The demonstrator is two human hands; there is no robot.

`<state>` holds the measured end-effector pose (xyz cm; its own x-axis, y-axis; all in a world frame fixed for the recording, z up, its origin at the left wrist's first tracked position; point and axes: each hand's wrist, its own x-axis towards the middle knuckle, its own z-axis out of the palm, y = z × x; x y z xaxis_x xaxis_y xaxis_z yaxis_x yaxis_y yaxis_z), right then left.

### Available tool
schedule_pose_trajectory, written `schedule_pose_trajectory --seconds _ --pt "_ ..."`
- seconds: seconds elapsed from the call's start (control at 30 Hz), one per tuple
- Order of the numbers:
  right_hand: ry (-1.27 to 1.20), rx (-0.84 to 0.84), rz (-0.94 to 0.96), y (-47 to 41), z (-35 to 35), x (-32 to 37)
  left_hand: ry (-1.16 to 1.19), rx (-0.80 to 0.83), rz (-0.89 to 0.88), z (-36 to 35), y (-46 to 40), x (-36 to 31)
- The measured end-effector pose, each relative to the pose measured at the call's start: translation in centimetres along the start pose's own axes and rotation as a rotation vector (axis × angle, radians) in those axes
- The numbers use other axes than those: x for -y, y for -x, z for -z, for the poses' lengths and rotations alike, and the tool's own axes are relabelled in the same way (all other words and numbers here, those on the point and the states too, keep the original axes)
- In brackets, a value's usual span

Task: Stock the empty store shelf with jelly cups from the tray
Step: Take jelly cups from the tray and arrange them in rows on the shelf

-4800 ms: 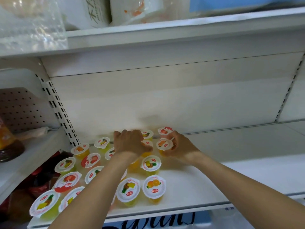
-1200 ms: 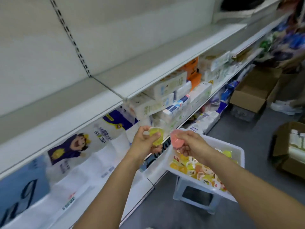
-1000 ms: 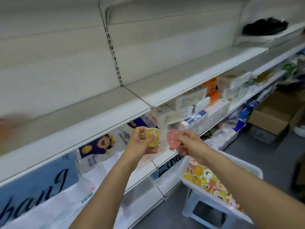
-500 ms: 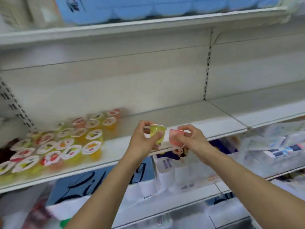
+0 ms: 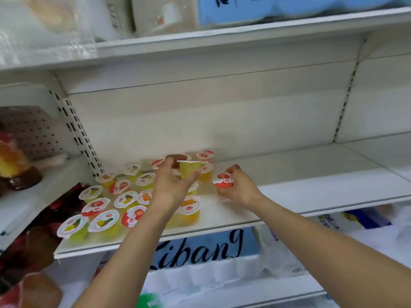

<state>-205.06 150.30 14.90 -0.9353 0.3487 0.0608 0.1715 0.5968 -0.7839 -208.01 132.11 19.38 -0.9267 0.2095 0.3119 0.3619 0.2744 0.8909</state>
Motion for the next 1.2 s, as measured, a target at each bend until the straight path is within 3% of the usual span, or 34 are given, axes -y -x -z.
schedule_pose_trajectory --seconds 0.3,0.37,0.47,0.63,0.67,0.73,0.83,0.93,1.2 --pt "0.146 -0.039 0.016 0.2 0.4 0.6 -0.02 0.01 -0.006 0.8 0.4 0.3" --pt "0.029 -0.123 0.15 1.4 1.2 2.2 -0.026 0.005 -0.019 0.5 0.6 0.1" --pt "-0.263 0.007 0.32 2.8 2.0 5.3 -0.009 0.002 -0.065 -0.2 0.8 -0.6" --pt "-0.312 0.008 0.331 3.6 1.3 6.4 -0.013 0.059 -0.095 -0.8 2.1 -1.2" --pt "-0.309 -0.008 0.324 3.8 1.2 5.9 -0.09 0.064 -0.12 -0.6 2.4 -0.9" --pt "-0.221 -0.026 0.294 4.3 0.9 4.6 -0.485 0.046 -0.234 0.4 2.9 0.2" --pt "0.069 0.033 0.273 4.8 0.2 2.8 -1.005 0.068 -0.298 1.6 3.5 1.4" --pt "0.219 0.077 0.277 5.3 -0.6 1.9 -1.076 0.134 -0.248 1.8 3.8 1.7" --pt "0.248 0.132 0.253 5.6 -0.3 2.2 -1.042 0.189 -0.256 2.1 3.5 1.5"
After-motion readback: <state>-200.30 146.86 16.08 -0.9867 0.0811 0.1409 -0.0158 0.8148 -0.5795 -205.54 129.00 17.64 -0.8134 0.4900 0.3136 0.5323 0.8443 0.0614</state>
